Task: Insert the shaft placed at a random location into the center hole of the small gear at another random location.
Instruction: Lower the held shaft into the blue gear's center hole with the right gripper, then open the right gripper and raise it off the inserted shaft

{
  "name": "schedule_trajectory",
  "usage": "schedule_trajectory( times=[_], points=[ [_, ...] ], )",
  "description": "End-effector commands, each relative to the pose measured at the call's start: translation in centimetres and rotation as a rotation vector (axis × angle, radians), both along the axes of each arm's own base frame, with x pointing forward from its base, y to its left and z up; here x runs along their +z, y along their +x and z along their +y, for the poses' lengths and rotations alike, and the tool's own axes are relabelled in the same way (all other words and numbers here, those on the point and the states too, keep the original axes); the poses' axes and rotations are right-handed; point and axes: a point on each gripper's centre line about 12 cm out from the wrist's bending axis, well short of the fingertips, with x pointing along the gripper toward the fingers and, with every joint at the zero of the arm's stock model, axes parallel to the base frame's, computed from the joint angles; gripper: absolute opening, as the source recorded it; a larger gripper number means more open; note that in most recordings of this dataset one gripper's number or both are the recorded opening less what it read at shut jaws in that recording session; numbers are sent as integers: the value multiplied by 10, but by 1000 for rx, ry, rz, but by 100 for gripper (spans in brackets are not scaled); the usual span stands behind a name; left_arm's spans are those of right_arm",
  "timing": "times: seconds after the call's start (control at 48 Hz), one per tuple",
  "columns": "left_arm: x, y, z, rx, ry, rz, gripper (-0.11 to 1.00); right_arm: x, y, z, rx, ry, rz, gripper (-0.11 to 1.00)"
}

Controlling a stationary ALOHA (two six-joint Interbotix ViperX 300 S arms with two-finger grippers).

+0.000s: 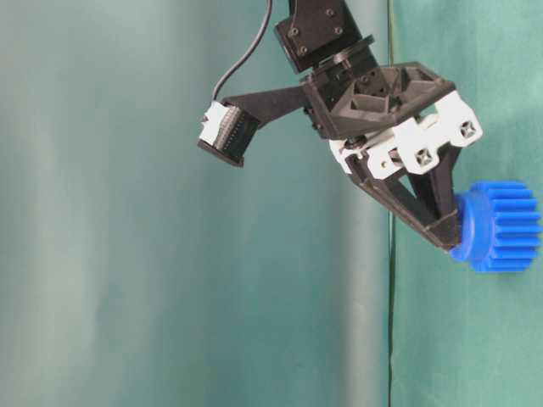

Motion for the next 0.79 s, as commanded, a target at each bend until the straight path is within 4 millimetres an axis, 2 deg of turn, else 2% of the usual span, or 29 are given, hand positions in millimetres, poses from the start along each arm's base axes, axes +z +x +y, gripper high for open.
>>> schedule_trajectory(
  times=[0.0, 0.354, 0.396, 0.5, 0.583, 0.77],
  points=[
    [4, 1, 0, 3, -1, -12, -1, 10, 3, 0, -2, -2, -32, 16],
    [4, 1, 0, 3, -1, -12, -1, 9, 3, 1, 1, 1, -24, 17],
    [4, 1, 0, 2, 0, -12, -1, 9, 3, 1, 1, 1, -24, 25],
    [4, 1, 0, 2, -1, -12, -1, 10, 3, 2, 2, 1, -28, 56],
    [4, 1, 0, 2, -1, -12, -1, 10, 4, 2, 4, 0, -31, 75],
    [4, 1, 0, 2, -3, -11, -1, 25, 6, 2, 5, -5, -66, 72]
  ],
)
